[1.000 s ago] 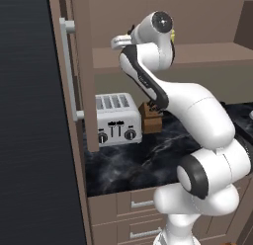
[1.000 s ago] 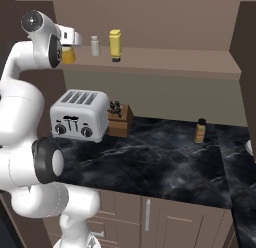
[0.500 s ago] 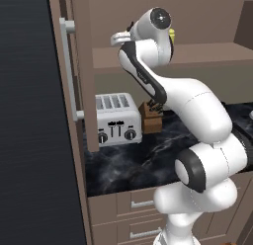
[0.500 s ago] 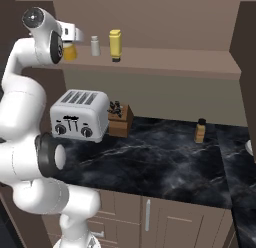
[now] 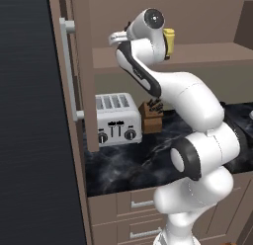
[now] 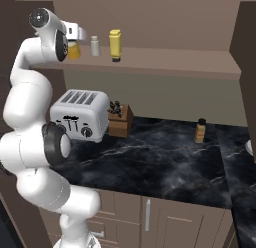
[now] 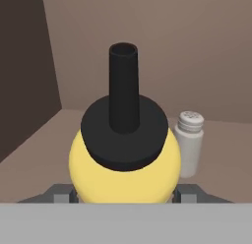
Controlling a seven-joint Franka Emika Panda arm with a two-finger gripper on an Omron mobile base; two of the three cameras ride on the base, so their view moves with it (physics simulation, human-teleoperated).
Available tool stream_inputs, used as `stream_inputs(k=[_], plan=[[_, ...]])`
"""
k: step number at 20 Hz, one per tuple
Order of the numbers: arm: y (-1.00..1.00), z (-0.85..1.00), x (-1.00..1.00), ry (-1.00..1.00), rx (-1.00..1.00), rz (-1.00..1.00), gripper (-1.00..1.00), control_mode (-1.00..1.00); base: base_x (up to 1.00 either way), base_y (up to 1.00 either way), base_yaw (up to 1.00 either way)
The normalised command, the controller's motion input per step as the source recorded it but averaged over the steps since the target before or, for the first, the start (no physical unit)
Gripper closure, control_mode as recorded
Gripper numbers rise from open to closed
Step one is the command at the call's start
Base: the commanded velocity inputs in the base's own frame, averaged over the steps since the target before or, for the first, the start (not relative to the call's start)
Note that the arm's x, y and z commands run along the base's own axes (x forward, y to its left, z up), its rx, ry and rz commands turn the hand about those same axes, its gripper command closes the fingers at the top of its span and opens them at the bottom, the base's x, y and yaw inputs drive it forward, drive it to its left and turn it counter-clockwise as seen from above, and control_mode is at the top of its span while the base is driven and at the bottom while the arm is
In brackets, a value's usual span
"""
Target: There are various items on the counter. Only move the condiments/shakers into the cabinet.
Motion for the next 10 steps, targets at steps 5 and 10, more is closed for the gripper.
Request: stream_inputs(k=[5,10], plan=[[0.00,-0.10,0.19,0.00,0.00,-0.02,1.00,-1.00,0.00,0.00,0.00],[0.00,-0.19,0.12,0.00,-0.01,-0.02,1.00,-1.00,0.00,0.00,0.00]])
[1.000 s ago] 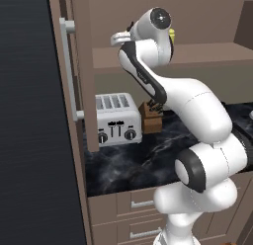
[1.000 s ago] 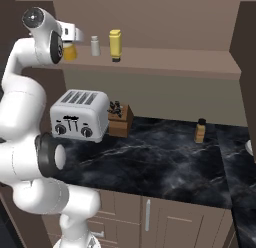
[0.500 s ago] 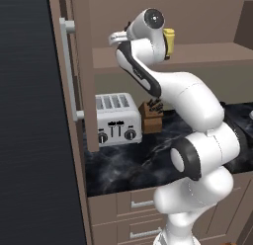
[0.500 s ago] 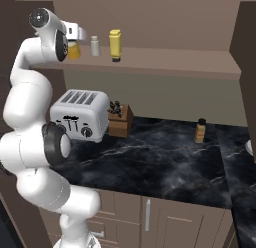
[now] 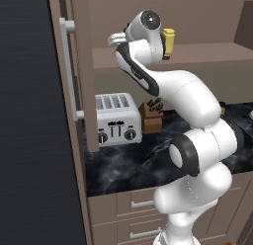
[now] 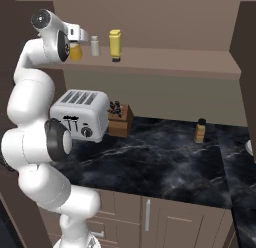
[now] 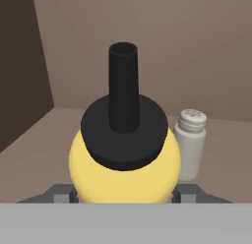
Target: There are various items on the counter. Only move the condiments/shakers into the cabinet.
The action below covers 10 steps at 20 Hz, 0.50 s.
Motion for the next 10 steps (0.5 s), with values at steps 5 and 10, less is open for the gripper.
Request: stream_inputs(k=[5,10], plan=[[0.00,-0.01,0.12,0.00,0.00,-0.01,1.00,-1.00,0.00,0.00,0.00],[0.00,0.00,0.14,0.00,0.00,-0.01,-1.00,-1.00,0.00,0.00,0.00]])
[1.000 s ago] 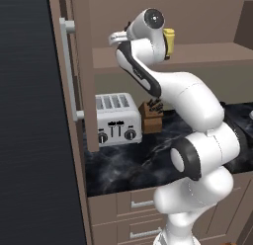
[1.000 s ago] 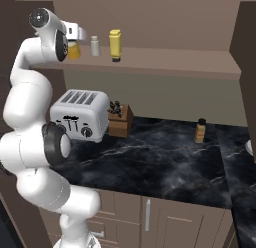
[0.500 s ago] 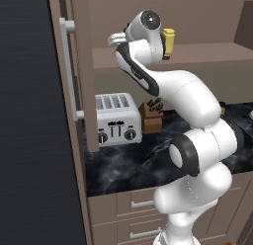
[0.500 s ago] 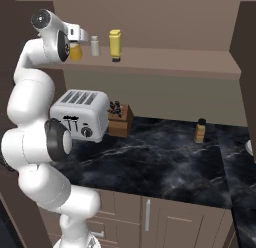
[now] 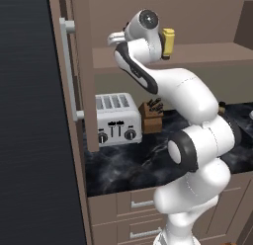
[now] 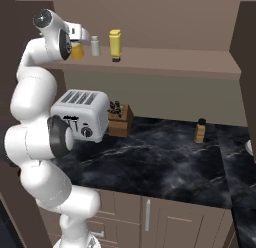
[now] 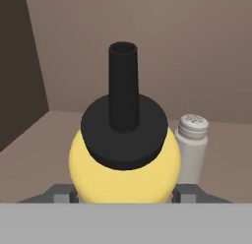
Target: There are various items on the counter. Only move the condiments/shakers into the cabinet.
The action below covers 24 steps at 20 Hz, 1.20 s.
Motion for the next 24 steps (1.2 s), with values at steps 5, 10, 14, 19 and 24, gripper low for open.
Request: stream_inputs(k=[5,10,14,19,24], plan=[[0.00,0.00,0.15,0.00,-0.02,-0.02,-1.00,-1.00,0.00,0.00,0.00],[0.00,0.00,0.04,0.00,-0.01,0.00,-1.00,-1.00,0.00,0.00,0.00],[0.00,-0.01,0.06,0.00,-0.02,0.00,-1.00,-1.00,0.00,0.00,0.00],[0.00,-0.06,0.17,0.00,-0.06,0.00,-1.00,-1.00,0.00,0.00,0.00],[0.00,0.00,0.02,0.00,0.00,0.00,-1.00,-1.00,0.00,0.00,0.00]])
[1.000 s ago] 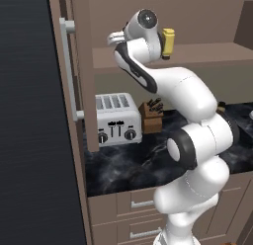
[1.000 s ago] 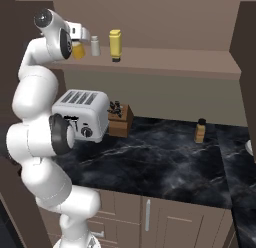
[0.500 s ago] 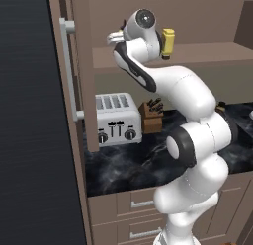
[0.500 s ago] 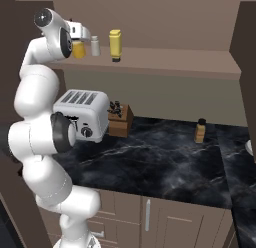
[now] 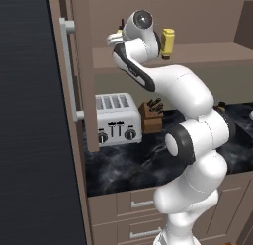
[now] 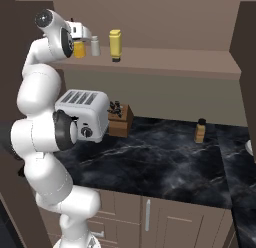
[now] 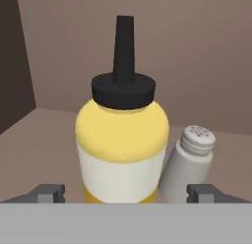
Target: There are various items on the counter. Only move the condiments/shakers into the cabinet.
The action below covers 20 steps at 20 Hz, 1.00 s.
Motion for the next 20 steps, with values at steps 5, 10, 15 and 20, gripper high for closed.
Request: stream_inputs(k=[5,10,15,20], plan=[[0.01,0.00,-0.30,-0.07,0.00,0.00,-1.00,-1.00,0.00,0.00,0.00],[0.03,0.00,-1.00,-0.28,0.00,-0.11,-1.00,-1.00,0.00,0.00,0.00],[-0.09,-0.37,-1.00,-0.31,0.00,-0.20,-1.00,-1.00,0.00,0.00,0.00],[-0.31,-0.37,-1.00,-0.26,0.03,-0.17,-1.00,-1.00,0.00,0.00,0.00]])
